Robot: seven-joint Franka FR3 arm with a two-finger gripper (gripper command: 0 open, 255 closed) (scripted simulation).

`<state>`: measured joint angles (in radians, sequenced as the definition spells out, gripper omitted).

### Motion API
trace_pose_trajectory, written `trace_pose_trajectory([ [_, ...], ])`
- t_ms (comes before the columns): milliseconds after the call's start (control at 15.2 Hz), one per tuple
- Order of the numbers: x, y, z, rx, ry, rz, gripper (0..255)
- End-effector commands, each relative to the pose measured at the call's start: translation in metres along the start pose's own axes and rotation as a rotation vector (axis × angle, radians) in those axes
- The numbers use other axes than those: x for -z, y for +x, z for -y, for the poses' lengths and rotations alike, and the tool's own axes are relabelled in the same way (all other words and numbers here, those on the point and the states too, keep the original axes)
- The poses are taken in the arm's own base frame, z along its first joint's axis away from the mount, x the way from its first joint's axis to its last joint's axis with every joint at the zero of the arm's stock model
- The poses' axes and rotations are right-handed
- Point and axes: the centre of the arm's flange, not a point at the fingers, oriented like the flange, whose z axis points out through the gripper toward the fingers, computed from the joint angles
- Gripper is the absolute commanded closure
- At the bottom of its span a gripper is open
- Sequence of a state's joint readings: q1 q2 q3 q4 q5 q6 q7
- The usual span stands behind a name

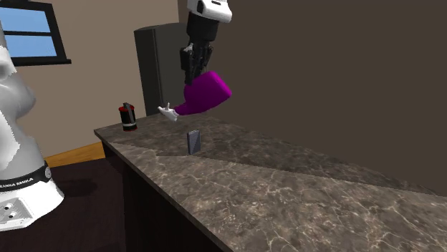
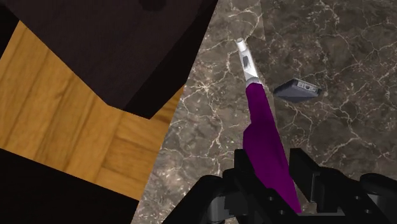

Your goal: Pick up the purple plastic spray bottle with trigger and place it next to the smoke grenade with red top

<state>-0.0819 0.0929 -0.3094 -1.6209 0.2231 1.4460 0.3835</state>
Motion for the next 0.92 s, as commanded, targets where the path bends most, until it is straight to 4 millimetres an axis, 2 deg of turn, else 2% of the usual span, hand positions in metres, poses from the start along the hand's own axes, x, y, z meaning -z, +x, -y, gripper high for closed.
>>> trace_pose_trajectory([
  [0, -0.005, -0.025, 0.014, -0.001, 0.0, -0.001, 255],
  [858, -0.033, -0.169, 0.104, -0.001, 0.0, -0.001, 255],
])
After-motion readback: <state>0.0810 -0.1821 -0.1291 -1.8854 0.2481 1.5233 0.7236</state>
